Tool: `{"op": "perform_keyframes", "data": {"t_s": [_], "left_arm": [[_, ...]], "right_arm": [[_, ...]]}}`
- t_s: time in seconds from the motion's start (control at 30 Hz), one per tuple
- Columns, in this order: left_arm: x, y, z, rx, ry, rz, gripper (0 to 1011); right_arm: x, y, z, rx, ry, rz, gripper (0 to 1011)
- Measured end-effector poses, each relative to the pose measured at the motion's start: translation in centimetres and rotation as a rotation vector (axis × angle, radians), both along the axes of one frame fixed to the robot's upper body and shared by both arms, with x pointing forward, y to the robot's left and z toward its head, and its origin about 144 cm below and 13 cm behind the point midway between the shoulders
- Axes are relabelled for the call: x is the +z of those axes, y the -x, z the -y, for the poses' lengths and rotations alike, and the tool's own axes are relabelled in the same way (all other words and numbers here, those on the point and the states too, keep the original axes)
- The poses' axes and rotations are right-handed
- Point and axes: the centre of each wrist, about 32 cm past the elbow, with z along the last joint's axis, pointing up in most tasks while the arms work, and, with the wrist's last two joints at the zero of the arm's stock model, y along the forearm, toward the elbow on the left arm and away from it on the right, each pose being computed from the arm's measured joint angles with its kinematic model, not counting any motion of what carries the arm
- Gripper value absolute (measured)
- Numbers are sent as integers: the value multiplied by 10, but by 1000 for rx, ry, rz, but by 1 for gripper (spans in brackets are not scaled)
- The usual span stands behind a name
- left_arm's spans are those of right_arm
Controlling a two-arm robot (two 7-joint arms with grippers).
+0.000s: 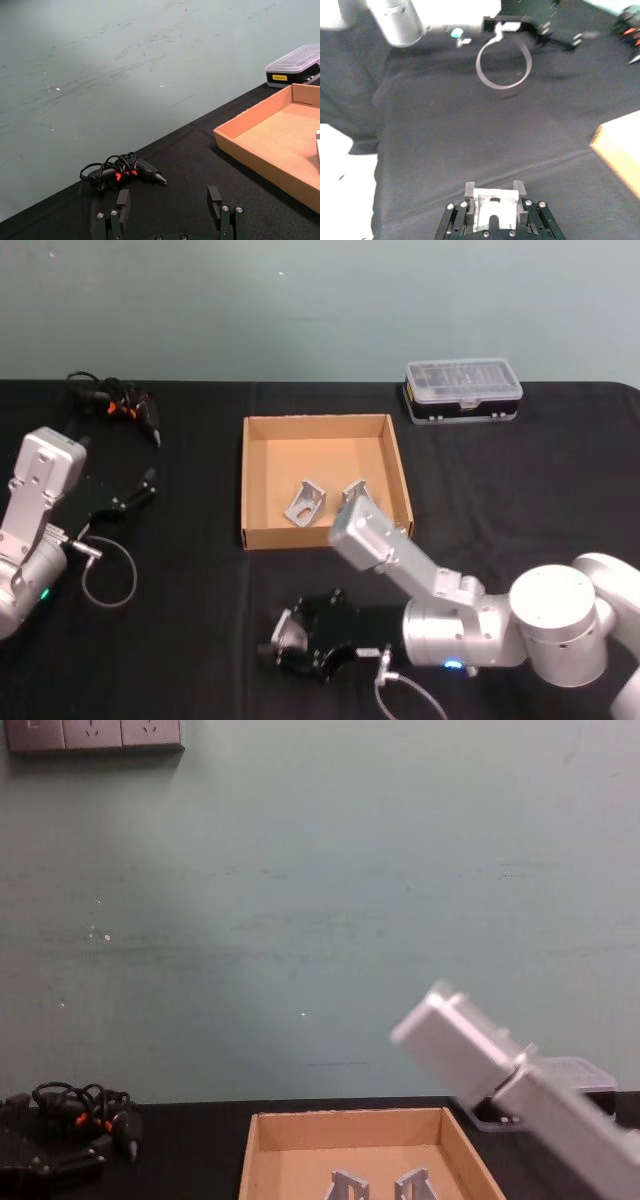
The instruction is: Use one hand to pick up the angle iron from the table and place it into the box.
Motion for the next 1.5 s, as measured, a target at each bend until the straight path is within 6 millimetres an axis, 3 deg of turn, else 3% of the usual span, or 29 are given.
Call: {"op": "perform_keyframes", "data": {"t_s": [0.37, 0.7, 1.07, 1.5], "left_arm": [[0, 0, 0, 0, 0, 0, 1011], [0, 0, 0, 0, 0, 0, 1011], [0, 0, 0, 0, 0, 0, 1011], [0, 0, 0, 0, 0, 0, 1011]], "right_arm": [[32, -2, 33, -214, -86, 125, 452], [32, -30, 48, -364, -106, 153, 452], [23, -65, 50, -453, -102, 162, 452], [15, -100, 35, -512, -98, 168, 452]]}}
